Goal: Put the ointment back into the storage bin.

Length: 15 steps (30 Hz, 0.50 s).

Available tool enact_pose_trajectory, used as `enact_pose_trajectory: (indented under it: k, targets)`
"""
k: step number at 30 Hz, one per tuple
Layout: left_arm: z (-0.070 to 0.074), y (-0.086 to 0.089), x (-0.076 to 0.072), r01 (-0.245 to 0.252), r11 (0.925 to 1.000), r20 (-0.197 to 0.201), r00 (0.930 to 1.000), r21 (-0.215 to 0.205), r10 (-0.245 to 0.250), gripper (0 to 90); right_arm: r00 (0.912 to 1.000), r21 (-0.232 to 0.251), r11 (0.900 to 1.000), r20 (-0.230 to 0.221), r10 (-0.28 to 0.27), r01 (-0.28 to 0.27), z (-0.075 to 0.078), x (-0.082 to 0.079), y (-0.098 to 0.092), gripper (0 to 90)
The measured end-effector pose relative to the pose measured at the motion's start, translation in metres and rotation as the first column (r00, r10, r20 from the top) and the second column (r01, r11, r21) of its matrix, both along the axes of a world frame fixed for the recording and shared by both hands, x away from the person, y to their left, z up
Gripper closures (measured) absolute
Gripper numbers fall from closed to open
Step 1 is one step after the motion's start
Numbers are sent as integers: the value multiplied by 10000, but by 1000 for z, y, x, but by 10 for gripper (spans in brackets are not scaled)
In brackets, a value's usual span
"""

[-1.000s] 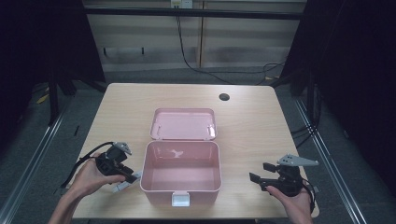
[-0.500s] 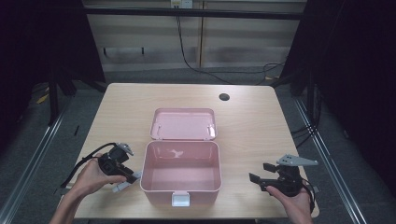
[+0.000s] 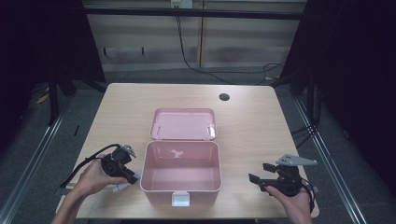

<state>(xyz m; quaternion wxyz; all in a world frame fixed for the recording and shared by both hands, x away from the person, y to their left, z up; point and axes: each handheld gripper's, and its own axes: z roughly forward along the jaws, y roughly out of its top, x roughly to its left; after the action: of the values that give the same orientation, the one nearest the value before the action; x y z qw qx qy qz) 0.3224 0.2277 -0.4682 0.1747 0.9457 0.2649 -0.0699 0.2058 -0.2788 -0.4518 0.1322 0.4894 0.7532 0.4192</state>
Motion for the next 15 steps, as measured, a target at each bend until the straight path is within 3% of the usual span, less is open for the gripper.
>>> enact_pose_trajectory:
  k: [4, 11, 15]
  targets:
    - [0, -1, -1, 92, 9999, 130, 9999, 101, -94, 695, 10000, -14, 10000, 10, 1, -1, 0, 0, 0, 229]
    - [3, -11, -6, 458, 9948, 606, 9968, 909, -514, 705, 10000, -4, 10000, -12, -38, 38, 0, 0, 0, 227]
    - [4, -10, -5, 369, 9946, 544, 9976, 973, -423, 708, 10000, -2, 10000, 16, -57, 57, -1, 0, -1, 225]
